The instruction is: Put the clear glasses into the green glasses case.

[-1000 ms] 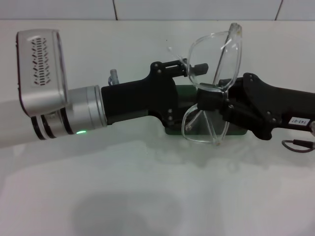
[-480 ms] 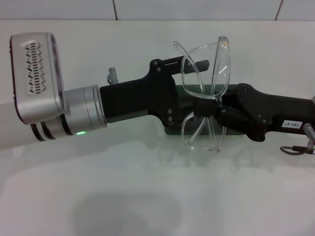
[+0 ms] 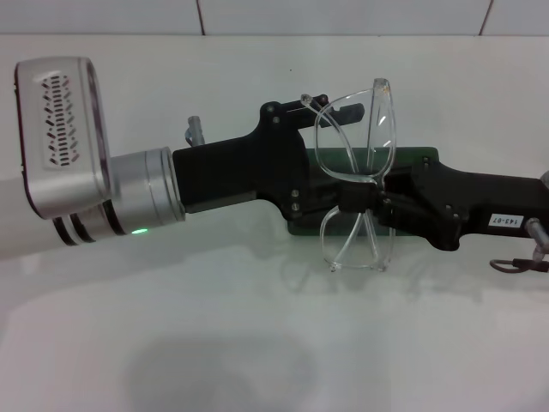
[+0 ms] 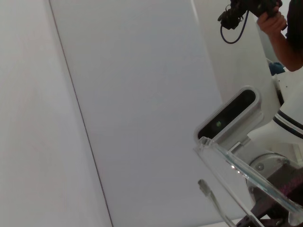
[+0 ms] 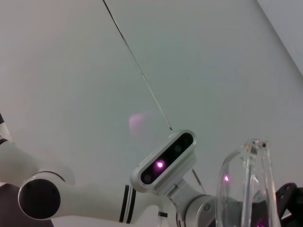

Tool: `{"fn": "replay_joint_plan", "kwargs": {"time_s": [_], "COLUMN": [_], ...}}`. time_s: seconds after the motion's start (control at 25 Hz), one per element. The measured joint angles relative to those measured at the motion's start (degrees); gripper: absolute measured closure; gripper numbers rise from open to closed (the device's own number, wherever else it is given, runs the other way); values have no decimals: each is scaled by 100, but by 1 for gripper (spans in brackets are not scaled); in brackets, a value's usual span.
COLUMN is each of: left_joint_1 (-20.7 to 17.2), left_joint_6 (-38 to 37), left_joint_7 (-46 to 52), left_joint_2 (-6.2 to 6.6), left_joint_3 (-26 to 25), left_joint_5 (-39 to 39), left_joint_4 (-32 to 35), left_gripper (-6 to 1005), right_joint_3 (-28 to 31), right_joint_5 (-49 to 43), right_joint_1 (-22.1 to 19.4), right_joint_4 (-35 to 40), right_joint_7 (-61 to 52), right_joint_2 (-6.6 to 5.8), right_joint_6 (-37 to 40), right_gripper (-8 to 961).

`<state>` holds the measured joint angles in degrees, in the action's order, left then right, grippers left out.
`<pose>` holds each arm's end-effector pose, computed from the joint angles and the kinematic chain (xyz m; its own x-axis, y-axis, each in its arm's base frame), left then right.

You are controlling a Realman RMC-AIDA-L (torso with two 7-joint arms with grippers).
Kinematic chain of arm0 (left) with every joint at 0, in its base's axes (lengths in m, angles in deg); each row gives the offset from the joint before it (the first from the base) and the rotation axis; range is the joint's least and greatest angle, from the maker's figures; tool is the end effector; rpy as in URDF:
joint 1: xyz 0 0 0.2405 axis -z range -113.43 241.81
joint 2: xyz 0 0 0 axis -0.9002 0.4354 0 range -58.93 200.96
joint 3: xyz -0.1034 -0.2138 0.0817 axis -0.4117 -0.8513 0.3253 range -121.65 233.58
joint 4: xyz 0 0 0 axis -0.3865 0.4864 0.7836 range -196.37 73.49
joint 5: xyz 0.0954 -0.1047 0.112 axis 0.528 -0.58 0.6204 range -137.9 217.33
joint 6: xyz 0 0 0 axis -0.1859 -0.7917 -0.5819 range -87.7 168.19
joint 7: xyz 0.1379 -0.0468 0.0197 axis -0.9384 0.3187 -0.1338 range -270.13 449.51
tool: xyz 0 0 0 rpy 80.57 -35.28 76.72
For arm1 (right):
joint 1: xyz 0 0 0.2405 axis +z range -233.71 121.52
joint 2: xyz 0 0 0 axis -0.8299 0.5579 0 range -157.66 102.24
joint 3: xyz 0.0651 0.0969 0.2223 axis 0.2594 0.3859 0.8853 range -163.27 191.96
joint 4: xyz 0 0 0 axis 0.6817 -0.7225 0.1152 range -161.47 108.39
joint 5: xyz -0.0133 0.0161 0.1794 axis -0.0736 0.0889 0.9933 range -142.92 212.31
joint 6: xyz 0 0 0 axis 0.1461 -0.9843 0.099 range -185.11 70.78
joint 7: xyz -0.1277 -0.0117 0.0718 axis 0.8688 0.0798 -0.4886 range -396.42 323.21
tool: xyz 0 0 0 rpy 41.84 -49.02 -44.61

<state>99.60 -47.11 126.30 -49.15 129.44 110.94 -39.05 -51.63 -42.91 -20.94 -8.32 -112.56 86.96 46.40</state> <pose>-0.1584 0.2964 -0.0506 0.6897 -0.2771 0.6689 -0.0593 -0.9424 -0.3292 0.1774 0.2780 -0.0064 0.5548 -0.3880 -0.7359 -0.2872 -0.9195 0.2682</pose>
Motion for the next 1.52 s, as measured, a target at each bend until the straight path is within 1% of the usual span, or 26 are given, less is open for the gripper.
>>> {"fn": "replay_joint_plan", "kwargs": {"time_s": [0.44,0.52,0.64,0.68,0.76,0.88,1.04,1.08,1.12,1.2,1.32,1.52], "left_joint_1": [0,-5,-54,-82,-112,-208,-533,-694,-694,-851,-1026,-1198], "left_joint_6": [93,179,298,316,348,388,438,413,413,313,184,158], "left_joint_7": [-17,-19,-89,-169,-389,-666,-748,-750,-750,-751,-750,-708], "left_joint_2": [20,20,7,0,0,5,19,24,24,30,49,54], "left_joint_3": [-78,-222,-632,-750,-832,-851,-871,-872,-872,-874,-882,-884], "left_joint_5": [0,-13,-116,-223,-627,-1239,-1939,-2281,-2281,-2518,-2610,-2623], "left_joint_4": [19,18,-79,-159,-373,-576,-581,-564,-564,-560,-561,-567], "left_gripper": [360,360,360,360,360,360,360,360,360,360,360,360], "right_joint_3": [-2,-3,-2,-1,2,1,-2,-2,-2,-36,-435,-1743], "right_joint_5": [-103,-129,-153,-171,-203,-223,-325,-429,-517,-703,-830,-911], "right_joint_1": [14,15,-37,-80,-192,-363,-448,-474,-506,-582,-755,-1411], "right_joint_4": [31,36,126,203,365,570,757,875,986,1310,1913,3543], "right_joint_7": [-15,-15,45,81,173,376,635,699,721,729,622,99], "right_joint_2": [-16,-16,6,21,42,57,60,63,70,105,142,118], "right_joint_6": [-27,-25,-31,-35,-55,-112,-178,-252,-326,-554,-1047,-2479], "right_gripper": [833,833,833,833,833,833,833,833,833,833,833,833]}}
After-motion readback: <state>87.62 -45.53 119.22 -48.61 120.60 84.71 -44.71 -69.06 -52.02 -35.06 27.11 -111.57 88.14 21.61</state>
